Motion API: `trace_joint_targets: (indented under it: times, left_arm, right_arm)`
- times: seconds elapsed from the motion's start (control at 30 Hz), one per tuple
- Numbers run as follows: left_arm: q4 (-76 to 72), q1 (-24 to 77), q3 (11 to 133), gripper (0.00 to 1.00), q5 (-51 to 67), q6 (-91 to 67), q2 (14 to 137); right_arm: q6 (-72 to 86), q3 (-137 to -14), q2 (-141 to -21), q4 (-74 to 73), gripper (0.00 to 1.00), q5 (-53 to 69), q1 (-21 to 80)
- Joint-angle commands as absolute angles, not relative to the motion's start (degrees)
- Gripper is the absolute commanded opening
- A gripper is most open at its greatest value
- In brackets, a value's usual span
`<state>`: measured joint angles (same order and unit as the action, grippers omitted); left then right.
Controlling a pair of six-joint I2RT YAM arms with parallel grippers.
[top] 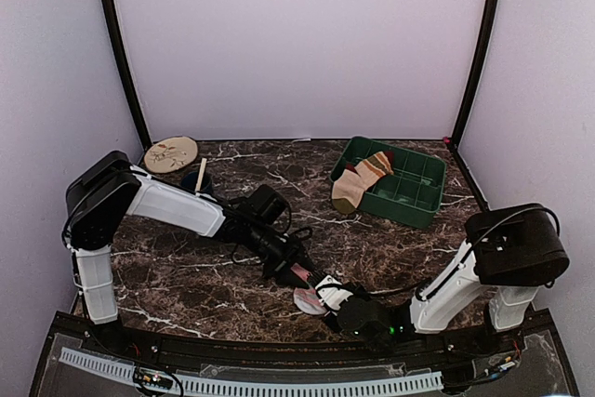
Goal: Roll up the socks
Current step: Roll the sock at the center of the board.
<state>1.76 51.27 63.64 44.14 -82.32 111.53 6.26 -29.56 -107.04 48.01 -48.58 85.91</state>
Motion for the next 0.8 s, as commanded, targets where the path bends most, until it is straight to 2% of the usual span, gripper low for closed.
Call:
trace_joint_targets:
  times: [0.0,0.2,0.5,0.67,0.77]
  left_arm:
    - [2.99,52.50,64.67,0.48,46.91,-81.82,114.51]
    - [3.98,52.65,64.38,0.50,47.76,-80.69,115.66]
    - [1.31,52.56,62.72,0.01,47.98,-81.39,116.66]
    - [0.96,52.56,63.21,0.00,47.96,-80.78,117.08]
    - [3.05,52.34,64.60,0.00,46.68,-78.34,117.27]
  right_arm:
    - [5.42,-29.55,-108.20,49.48,0.00,-48.60,86.65]
    - [5.62,-29.09,-108.09,49.92,0.00,-48.75,86.66]
    - [6.59,-29.14,-108.22,49.97,0.00,-48.59,86.84]
    - [8.72,-29.82,-108.07,48.16,0.00,-49.97,86.84]
    - [12.73,-30.19,-106.49,43.95,0.14,-50.38,86.76]
